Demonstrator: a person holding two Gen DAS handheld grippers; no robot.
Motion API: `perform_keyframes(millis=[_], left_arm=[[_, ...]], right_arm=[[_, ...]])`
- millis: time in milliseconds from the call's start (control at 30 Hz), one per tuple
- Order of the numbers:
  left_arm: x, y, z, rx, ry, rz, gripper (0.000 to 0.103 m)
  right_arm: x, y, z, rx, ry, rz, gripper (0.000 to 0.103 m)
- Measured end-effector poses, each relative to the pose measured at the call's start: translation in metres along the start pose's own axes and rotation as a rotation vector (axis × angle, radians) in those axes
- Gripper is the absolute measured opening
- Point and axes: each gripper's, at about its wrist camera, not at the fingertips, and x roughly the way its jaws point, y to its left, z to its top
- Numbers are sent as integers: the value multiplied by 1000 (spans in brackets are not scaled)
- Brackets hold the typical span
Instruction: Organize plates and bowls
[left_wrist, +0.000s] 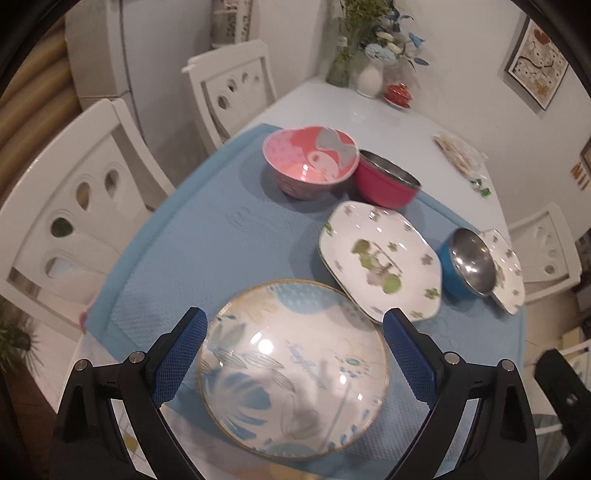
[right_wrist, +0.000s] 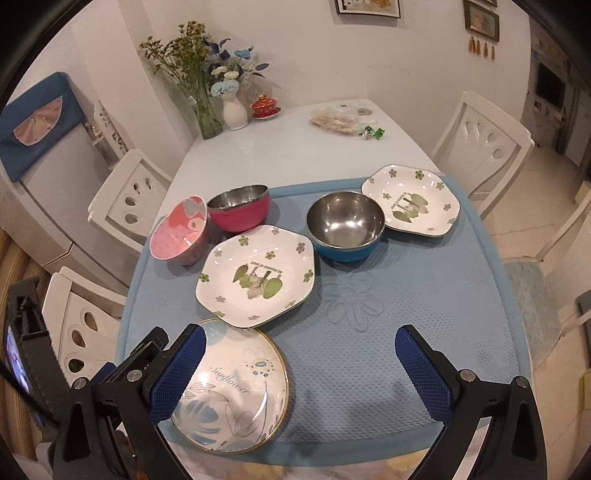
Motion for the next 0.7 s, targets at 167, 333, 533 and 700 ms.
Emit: perform_keyframes(millis=[167,333,533,700], left_arm=[[-19,2,-2,-44,11,-62,96],[-30,-21,-19,-35,47,-159,96],[-21,-30,-28,-2,90,-173,94],[-10,-21,-29,-5,110,-141,94]], right_arm=[[9,-18,0,3,-107,-200,102],[29,-40,3,148,-127,-346,102],[40,-44,0,253,-84,-262,102],[41,-43,-4,277,-84,-218,102]])
